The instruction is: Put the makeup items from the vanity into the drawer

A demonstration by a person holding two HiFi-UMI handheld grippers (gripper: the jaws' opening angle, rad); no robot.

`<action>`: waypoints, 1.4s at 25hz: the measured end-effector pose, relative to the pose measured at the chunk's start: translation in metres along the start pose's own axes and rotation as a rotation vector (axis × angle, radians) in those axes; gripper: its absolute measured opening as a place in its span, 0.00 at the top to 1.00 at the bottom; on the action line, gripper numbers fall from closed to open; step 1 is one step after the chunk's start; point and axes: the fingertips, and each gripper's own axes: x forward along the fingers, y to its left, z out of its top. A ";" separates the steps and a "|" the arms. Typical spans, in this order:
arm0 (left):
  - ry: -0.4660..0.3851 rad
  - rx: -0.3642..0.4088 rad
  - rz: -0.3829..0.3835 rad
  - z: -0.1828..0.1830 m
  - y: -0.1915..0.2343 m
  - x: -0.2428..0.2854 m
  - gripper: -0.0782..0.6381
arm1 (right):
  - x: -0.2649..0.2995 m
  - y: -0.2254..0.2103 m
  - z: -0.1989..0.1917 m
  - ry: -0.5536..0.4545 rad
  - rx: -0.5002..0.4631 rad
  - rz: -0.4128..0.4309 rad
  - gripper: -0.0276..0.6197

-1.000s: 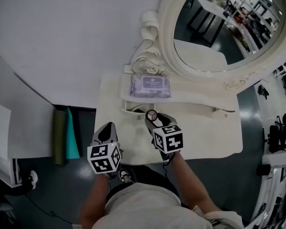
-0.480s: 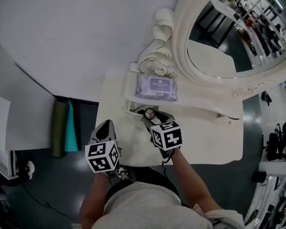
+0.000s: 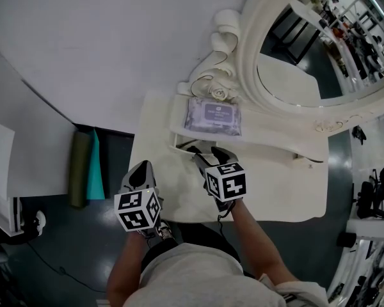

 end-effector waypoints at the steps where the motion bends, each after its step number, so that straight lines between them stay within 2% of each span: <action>1: 0.000 0.000 -0.002 0.000 -0.001 0.001 0.88 | -0.001 -0.001 -0.001 -0.001 0.004 -0.002 0.61; 19: -0.020 0.020 -0.028 -0.001 -0.016 -0.009 0.88 | -0.030 -0.009 -0.002 -0.076 0.037 -0.042 0.61; 27: -0.046 0.044 -0.056 -0.001 -0.027 -0.031 0.88 | -0.060 -0.002 -0.001 -0.159 0.053 -0.066 0.61; 35: -0.062 0.070 -0.071 -0.011 -0.031 -0.061 0.88 | -0.087 0.012 -0.017 -0.196 0.082 -0.082 0.64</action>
